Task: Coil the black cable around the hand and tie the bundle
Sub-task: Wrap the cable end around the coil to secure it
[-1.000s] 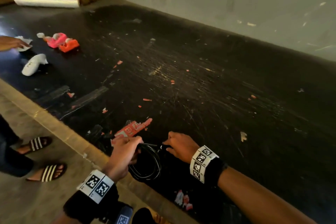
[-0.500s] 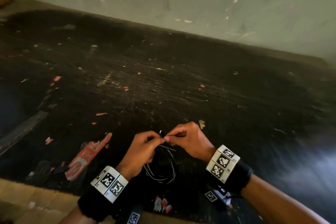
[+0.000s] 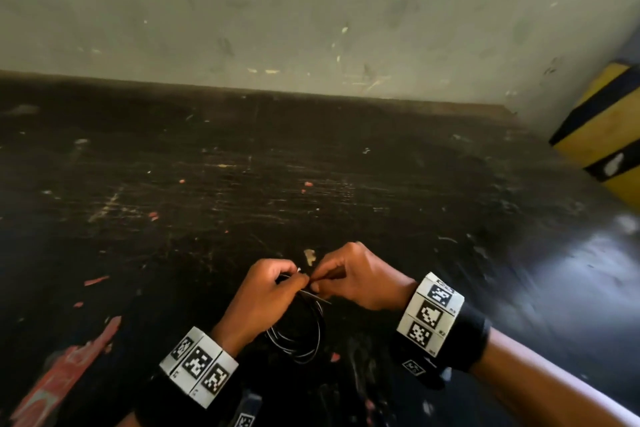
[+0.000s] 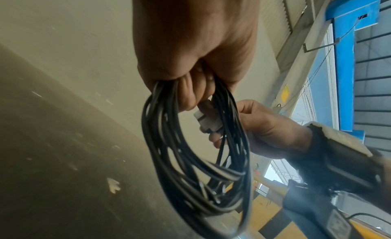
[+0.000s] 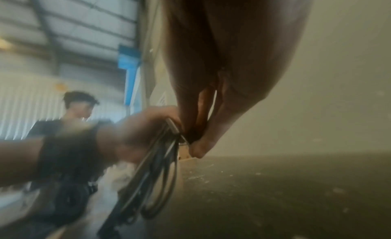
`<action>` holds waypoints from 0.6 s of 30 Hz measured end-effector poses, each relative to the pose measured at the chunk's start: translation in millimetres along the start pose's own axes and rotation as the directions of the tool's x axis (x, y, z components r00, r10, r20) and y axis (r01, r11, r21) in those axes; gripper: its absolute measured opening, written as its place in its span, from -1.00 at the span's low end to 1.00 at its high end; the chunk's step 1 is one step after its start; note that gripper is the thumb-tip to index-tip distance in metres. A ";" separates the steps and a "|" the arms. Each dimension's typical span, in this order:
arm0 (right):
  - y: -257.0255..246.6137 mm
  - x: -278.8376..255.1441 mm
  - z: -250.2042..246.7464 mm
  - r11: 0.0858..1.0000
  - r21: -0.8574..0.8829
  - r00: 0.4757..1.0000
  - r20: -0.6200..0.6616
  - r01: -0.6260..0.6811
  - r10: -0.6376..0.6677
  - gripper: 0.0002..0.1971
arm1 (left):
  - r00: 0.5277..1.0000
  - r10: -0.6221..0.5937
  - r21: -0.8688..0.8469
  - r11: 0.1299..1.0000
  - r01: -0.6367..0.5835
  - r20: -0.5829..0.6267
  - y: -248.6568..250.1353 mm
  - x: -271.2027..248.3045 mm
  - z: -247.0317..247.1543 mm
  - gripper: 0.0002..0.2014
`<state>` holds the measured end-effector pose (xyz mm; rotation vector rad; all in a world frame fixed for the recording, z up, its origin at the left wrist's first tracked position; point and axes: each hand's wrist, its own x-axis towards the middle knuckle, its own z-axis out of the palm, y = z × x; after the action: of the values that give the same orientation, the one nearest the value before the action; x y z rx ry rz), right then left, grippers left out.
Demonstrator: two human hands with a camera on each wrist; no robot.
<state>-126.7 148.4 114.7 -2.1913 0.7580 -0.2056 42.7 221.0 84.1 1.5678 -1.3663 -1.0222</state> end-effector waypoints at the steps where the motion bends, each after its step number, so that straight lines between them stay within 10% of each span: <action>1: 2.7 -3.8 -8.1 0.999 -0.049 1.000 0.026 0.016 -0.015 -0.82 | 1.000 0.005 0.017 1.000 -0.006 0.005 4.5 2.6 5.5 -0.76; 13: 25.1 -34.6 -43.1 0.896 -0.328 0.953 0.047 0.299 -0.300 -0.88 | 0.995 0.089 0.053 0.995 -0.086 -0.037 49.0 6.4 39.7 -0.74; 18: 32.8 -28.6 -44.0 0.999 -0.051 0.913 -0.407 -0.011 -0.011 -0.87 | 0.975 0.140 0.131 0.984 -0.118 -0.175 52.4 5.1 50.2 -0.78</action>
<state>-181.2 120.4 123.1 -2.2235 0.9992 -0.6675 -21.8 207.9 114.9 1.5952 -1.4019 -0.7100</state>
